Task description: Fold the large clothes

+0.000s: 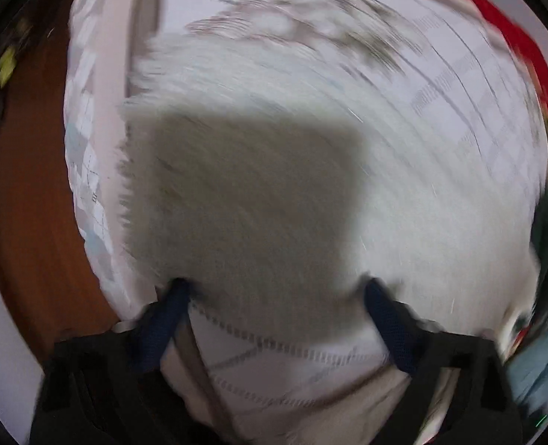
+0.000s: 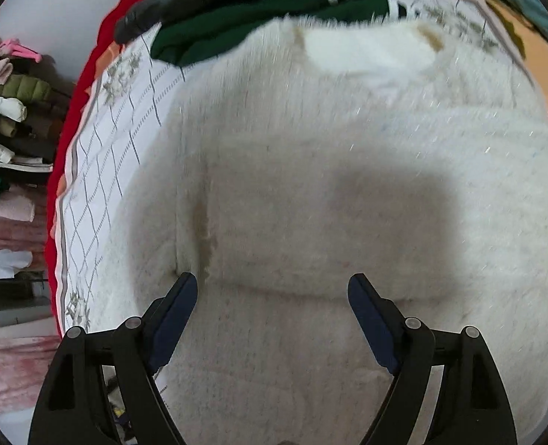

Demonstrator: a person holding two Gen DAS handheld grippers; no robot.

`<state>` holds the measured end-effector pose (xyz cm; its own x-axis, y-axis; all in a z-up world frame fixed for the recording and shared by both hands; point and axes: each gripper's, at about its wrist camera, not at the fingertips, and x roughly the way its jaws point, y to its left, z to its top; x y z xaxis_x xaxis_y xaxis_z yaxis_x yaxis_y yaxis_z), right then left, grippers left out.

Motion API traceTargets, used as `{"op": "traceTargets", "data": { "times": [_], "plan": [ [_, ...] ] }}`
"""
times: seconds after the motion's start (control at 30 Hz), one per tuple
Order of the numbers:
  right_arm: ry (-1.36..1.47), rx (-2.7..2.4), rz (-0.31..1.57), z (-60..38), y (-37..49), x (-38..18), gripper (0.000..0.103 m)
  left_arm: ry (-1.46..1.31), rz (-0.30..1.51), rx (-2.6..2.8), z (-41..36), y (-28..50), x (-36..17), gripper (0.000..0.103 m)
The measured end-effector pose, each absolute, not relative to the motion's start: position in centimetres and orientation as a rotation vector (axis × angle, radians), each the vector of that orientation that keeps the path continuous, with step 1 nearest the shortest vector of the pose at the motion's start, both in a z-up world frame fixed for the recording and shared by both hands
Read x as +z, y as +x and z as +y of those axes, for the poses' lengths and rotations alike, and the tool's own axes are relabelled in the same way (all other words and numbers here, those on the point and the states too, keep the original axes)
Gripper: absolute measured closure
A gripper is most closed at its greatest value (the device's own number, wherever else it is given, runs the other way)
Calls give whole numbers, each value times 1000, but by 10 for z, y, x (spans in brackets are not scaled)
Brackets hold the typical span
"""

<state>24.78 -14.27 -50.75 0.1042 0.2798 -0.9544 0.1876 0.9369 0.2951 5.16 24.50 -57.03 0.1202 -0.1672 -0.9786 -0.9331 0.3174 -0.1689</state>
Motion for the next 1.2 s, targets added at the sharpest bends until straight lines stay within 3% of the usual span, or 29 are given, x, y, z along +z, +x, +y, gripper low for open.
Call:
{"op": "traceTargets", "data": {
  "times": [0.07,0.1,0.13,0.17,0.27,0.4,0.5,0.57,0.6,0.63,1.2],
  "plan": [
    [398,76,1497,-132,248,-515,18,-1115,1263,842,256,51,-563,54],
    [402,78,1504,-126,246,-518,18,-1069,1231,863,259,54,-555,74],
    [403,80,1507,-122,246,-520,18,-1005,1201,867,263,62,-546,87],
    [403,83,1510,-118,245,-520,18,-954,1173,865,266,70,-538,93],
    [392,86,1518,-103,243,-523,18,-888,1066,834,286,92,-521,94],
    [397,89,1527,-94,243,-526,18,-1084,1010,713,317,97,-539,93],
    [402,87,1532,-92,244,-528,18,-1251,986,639,298,74,-545,91],
    [410,87,1539,-92,244,-529,18,-1340,983,611,283,62,-551,73],
    [411,87,1542,-93,244,-529,18,-1365,980,612,280,60,-555,48],
    [412,87,1544,-93,245,-529,18,-1388,964,610,278,61,-560,33],
    [430,75,1566,-69,249,-538,18,-1335,884,826,303,104,-575,32]
  ]
}}
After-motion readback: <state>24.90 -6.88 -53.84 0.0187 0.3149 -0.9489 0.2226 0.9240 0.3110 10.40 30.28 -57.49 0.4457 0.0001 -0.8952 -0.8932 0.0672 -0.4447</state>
